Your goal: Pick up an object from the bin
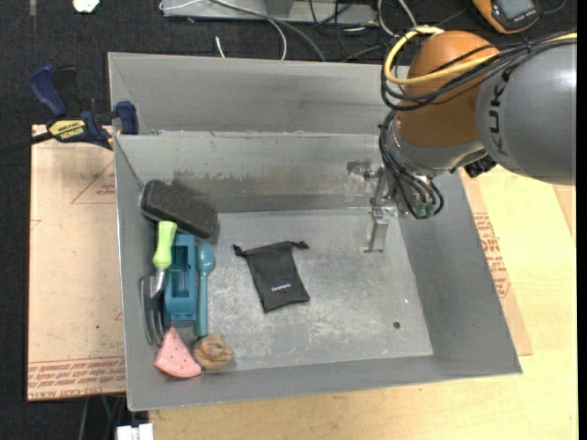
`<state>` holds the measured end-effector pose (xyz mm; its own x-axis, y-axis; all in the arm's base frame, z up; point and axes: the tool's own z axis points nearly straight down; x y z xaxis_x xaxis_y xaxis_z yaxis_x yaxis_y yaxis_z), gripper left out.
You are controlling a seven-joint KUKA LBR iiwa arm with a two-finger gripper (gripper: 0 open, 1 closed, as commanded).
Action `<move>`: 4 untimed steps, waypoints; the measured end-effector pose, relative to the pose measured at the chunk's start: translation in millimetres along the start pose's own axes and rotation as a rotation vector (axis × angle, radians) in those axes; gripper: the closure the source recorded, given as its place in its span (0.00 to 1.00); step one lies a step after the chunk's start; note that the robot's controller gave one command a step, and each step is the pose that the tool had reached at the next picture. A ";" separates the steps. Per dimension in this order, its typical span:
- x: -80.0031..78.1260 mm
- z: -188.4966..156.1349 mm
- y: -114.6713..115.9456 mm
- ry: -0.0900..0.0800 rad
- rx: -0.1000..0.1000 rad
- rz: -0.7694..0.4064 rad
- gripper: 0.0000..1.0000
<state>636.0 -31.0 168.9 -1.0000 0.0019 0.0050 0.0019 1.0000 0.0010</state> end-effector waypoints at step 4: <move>97.1 98.1 138.6 -0.014 -0.004 -0.079 1.00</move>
Offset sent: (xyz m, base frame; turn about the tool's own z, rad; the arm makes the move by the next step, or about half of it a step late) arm -0.0453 0.1046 -0.0323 -0.0535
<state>538.7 107.9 71.4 -0.9970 -0.0773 -0.0095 -0.0773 0.9970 0.0048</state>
